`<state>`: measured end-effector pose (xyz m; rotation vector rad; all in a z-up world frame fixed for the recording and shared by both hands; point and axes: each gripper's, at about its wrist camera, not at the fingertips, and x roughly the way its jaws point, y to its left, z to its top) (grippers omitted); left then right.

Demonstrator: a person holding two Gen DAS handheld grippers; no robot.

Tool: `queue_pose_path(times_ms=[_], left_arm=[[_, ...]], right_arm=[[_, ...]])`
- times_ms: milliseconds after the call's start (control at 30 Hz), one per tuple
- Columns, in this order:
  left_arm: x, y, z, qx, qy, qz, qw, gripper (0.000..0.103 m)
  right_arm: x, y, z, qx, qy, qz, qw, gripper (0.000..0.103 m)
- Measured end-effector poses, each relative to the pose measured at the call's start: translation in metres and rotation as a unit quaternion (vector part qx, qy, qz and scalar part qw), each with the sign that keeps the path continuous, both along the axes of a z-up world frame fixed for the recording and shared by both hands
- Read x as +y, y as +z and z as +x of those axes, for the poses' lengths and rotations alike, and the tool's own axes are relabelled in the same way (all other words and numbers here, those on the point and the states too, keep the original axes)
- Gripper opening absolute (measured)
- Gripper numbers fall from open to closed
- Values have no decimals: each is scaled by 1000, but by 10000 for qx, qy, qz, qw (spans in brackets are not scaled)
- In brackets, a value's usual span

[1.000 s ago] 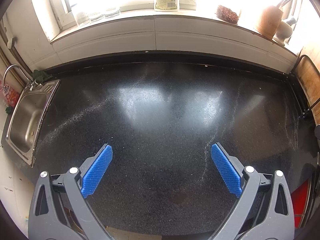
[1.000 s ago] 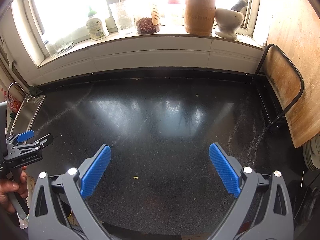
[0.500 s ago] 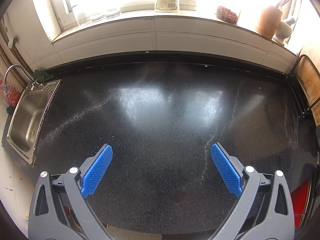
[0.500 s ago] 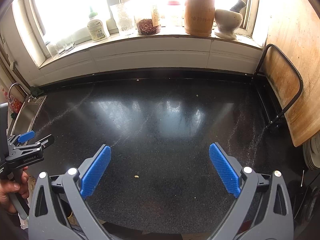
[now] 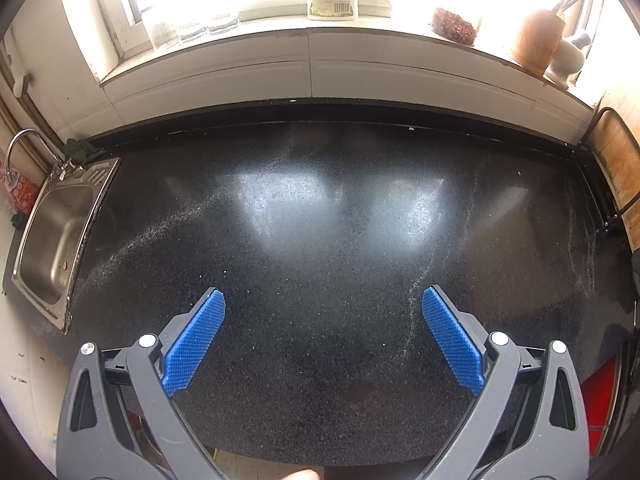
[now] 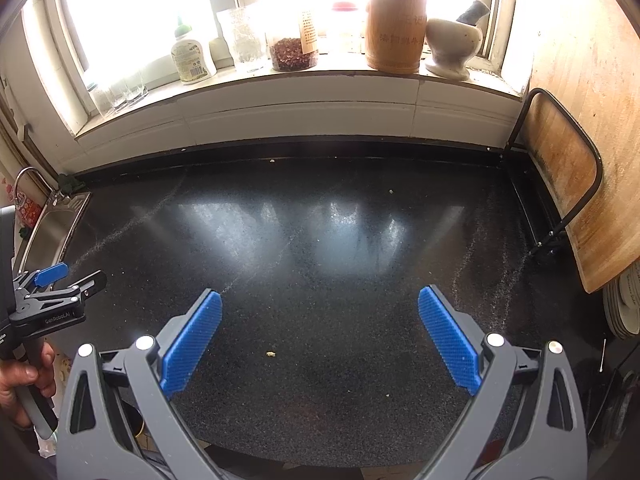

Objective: Collect trash

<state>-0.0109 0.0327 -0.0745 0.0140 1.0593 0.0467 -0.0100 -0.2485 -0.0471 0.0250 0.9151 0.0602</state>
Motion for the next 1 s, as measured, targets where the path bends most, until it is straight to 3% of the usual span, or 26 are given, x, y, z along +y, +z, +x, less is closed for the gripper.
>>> queue_pose_path(times_ms=[800, 1000], left_arm=[[-1, -4, 4, 61, 29, 87, 9999, 96], [-4, -1, 5, -77, -23, 175, 9998, 96]], right_arm=[[1, -2, 11, 50, 94, -47, 9999, 96], [0, -2, 13, 43, 100, -43, 9999, 96]])
